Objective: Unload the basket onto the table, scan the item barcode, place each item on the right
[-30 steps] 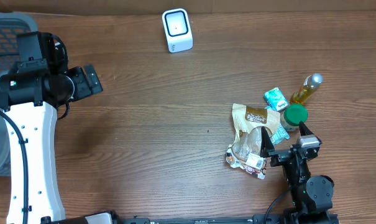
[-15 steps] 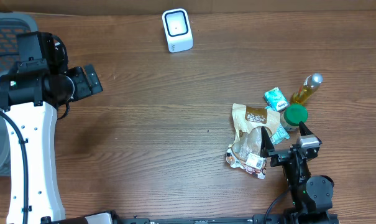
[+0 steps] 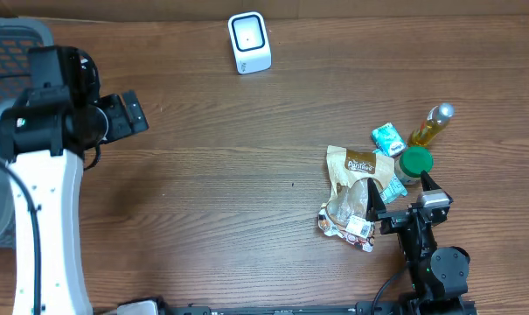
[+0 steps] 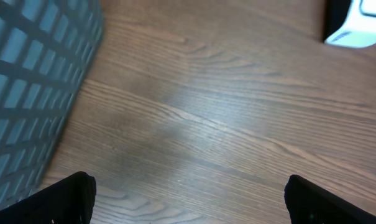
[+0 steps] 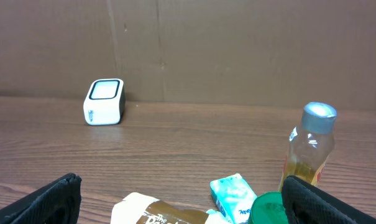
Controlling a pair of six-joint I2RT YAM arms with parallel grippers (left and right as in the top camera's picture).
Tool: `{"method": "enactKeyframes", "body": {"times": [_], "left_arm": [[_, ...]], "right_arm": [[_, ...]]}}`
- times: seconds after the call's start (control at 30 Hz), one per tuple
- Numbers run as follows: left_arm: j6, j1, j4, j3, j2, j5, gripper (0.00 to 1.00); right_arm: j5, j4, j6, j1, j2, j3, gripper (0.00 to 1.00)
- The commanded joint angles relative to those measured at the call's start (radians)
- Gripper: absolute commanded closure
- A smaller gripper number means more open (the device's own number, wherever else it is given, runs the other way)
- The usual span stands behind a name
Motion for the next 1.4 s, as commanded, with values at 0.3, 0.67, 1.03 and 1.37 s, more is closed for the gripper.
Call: {"method": "enactKeyframes", "body": {"times": [0.3, 0.67, 1.03, 1.37], "left_arm": [[0.019, -0.01, 0.003, -0.1, -0.355, -0.01, 0.0], [0.019, -0.01, -0.004, -0.509, -0.64, -0.011, 0.01], [0.003, -0.02, 0.505, -0.866, -0.943, 0.106, 0.0], [0.003, -0.097, 1.262, -1.191, -1.245, 0.156, 0.0]], "right_arm": [[-0.006, 0.005, -0.005, -0.003, -0.008, -0.01, 0.0], [-0.006, 0.005, -0.005, -0.003, -0.008, -0.01, 0.0], [-0.006, 0.005, -0.005, -0.003, -0.008, -0.01, 0.0], [-0.006, 0.005, -0.005, -0.003, -0.008, -0.01, 0.0]]}}
